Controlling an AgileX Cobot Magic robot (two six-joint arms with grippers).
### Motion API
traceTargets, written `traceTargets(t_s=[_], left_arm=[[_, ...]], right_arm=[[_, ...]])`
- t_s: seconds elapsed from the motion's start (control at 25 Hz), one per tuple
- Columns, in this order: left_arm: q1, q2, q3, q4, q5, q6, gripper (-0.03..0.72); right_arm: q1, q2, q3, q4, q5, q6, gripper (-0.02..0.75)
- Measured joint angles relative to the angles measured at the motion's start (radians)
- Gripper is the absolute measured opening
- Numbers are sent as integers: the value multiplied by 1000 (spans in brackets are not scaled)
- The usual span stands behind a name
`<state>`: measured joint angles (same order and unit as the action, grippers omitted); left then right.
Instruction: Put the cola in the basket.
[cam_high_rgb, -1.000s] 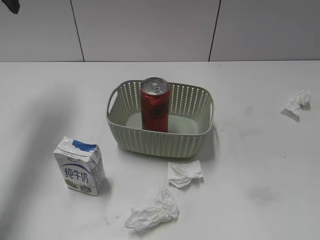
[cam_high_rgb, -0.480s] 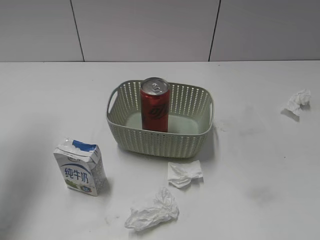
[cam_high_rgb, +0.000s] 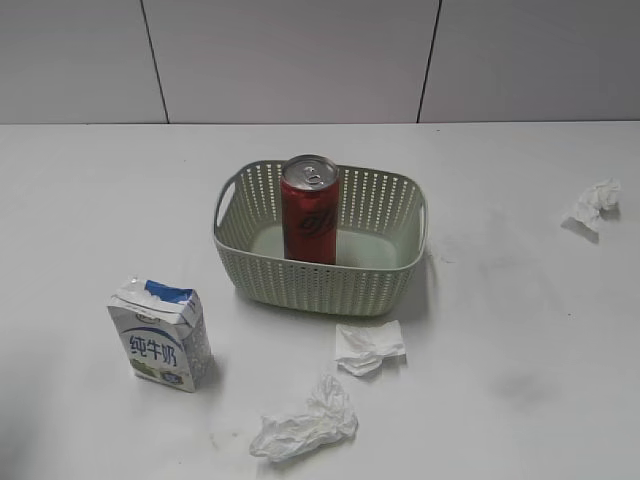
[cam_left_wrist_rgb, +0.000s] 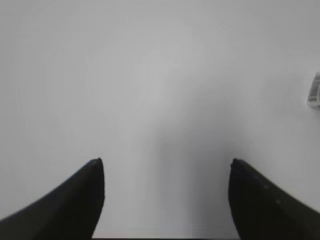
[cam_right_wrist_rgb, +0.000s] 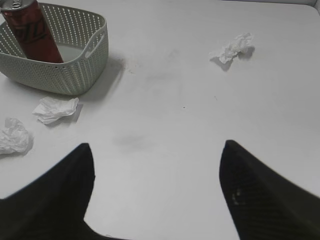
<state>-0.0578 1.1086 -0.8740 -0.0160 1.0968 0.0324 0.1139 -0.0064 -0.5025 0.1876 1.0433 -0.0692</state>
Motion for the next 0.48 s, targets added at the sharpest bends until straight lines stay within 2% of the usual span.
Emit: traceTargets(t_s=[0.28,0.48], left_arm=[[0,-236,256,1,-67,0,589],[0,-419,357,0,-65,0,589]], right_arm=[[0,0,0,0,0,1,589],[0,0,0,0,0,1,589]])
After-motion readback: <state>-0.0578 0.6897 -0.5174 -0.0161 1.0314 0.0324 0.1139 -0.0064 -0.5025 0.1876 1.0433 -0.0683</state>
